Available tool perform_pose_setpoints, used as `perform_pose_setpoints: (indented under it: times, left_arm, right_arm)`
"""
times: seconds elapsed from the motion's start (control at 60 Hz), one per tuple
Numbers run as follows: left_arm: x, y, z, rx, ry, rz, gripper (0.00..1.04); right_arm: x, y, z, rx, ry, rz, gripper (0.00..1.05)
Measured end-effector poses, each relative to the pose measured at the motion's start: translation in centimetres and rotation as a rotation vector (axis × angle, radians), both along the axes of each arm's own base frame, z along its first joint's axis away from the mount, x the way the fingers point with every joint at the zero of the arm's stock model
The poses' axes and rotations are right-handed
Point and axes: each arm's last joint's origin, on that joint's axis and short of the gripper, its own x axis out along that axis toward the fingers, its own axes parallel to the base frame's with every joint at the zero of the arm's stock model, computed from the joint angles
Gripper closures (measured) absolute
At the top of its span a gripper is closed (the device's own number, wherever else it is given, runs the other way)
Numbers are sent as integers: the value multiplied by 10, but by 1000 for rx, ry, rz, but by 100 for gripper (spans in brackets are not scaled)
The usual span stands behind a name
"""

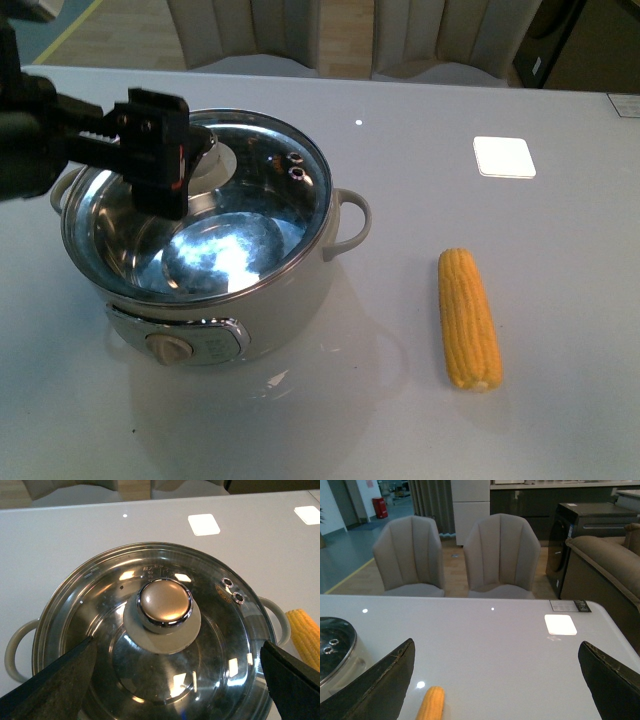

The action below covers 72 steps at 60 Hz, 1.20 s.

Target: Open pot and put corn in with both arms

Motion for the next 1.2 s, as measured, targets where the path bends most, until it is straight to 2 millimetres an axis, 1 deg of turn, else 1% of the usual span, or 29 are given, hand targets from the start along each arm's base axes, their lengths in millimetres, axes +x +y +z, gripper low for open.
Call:
perform_pose_setpoints:
  times: [0.133,0.2,0.284,0.484,0.617,0.751,1.001,1.201]
  left_arm:
    - [26,0,10,15,-33,-13,7]
    - [33,-3,11,11,-42,-24,7]
    - [39,-7,8,12,-38,-32,7]
    - [39,-21,-11,-1,8,-62,7]
    - [39,-26,-20,-19,40,-63,7]
    - [38,-26,-27,-37,81,-64,7]
    - [44,-22,-35,-53,138,-35,7]
    - [48,-20,-36,-89,176,0,7]
  right_arm:
    - [0,0,0,0,0,0,9]
    - [0,0,0,0,0,0,9]
    - [0,0,0,0,0,0,9]
    - [0,0,0,0,0,0,9]
    - [0,0,0,0,0,0,9]
    - [0,0,0,0,0,0,9]
    - [0,0,0,0,0,0,9]
    - [0,0,0,0,0,0,9]
